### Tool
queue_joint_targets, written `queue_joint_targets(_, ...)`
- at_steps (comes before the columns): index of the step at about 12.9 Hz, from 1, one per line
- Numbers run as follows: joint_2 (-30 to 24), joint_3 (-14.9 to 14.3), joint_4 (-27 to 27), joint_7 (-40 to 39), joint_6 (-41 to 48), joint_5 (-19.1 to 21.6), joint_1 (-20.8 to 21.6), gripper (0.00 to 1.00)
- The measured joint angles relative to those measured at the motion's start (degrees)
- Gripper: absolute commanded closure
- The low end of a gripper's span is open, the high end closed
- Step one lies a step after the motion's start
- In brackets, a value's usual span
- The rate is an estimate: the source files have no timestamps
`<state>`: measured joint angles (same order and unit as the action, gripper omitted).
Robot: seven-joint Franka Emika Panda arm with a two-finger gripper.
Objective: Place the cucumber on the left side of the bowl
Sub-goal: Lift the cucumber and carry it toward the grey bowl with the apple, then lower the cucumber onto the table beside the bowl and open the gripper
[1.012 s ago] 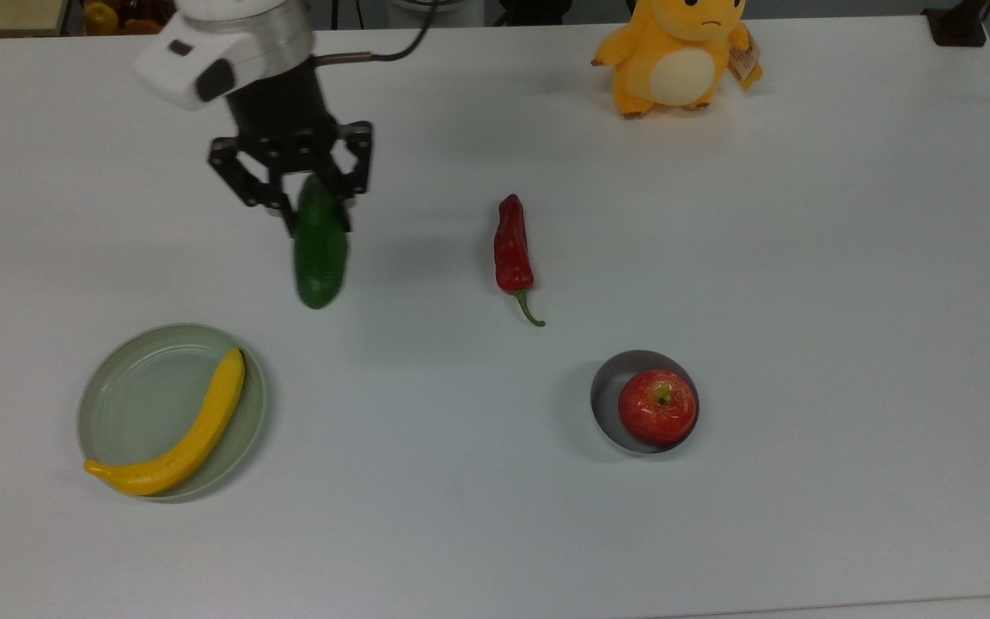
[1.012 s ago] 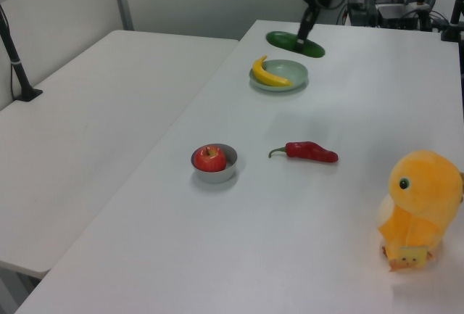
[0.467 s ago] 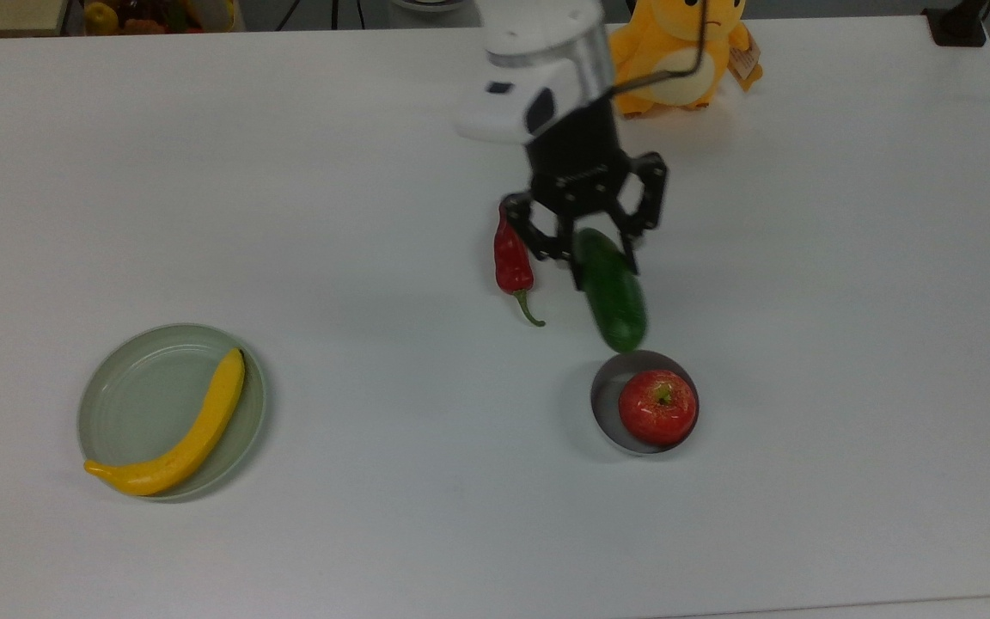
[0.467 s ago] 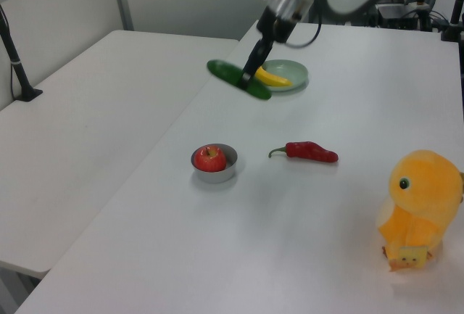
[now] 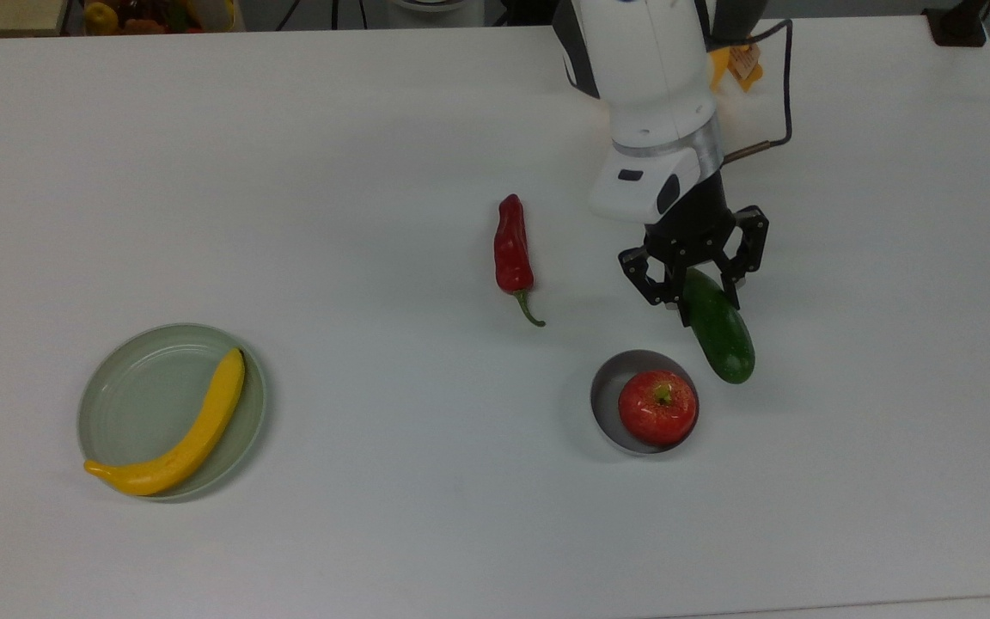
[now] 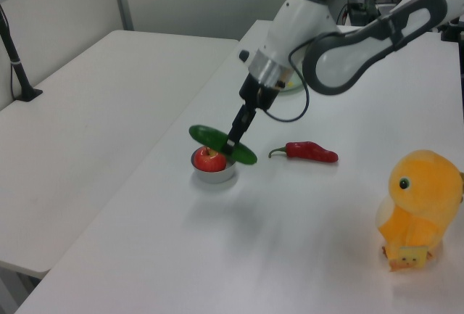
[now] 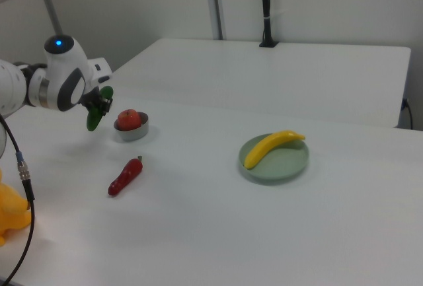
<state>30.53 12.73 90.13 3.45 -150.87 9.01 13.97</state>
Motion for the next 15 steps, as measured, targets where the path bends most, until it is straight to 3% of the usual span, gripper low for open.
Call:
queue_joint_targets(4,6.4,0.0,0.0,4.6,-6.7,0.0,2.1,0.83)
queue_joint_targets(8,9.6,0.0,-1.5,5.0,-9.3,0.0,2.2,0.74)
queue_joint_targets(10,10.1,0.0,-2.2,5.0,-9.3,0.0,2.0,0.48)
queue_joint_targets(11,10.2,0.0,-2.3,5.0,-9.3,0.0,2.0,0.45)
queue_joint_targets(12,10.2,0.0,-2.4,5.0,-9.3,0.0,1.9,0.35)
queue_joint_targets(15,10.4,-0.1,-2.4,5.0,-9.3,0.0,1.8,0.29)
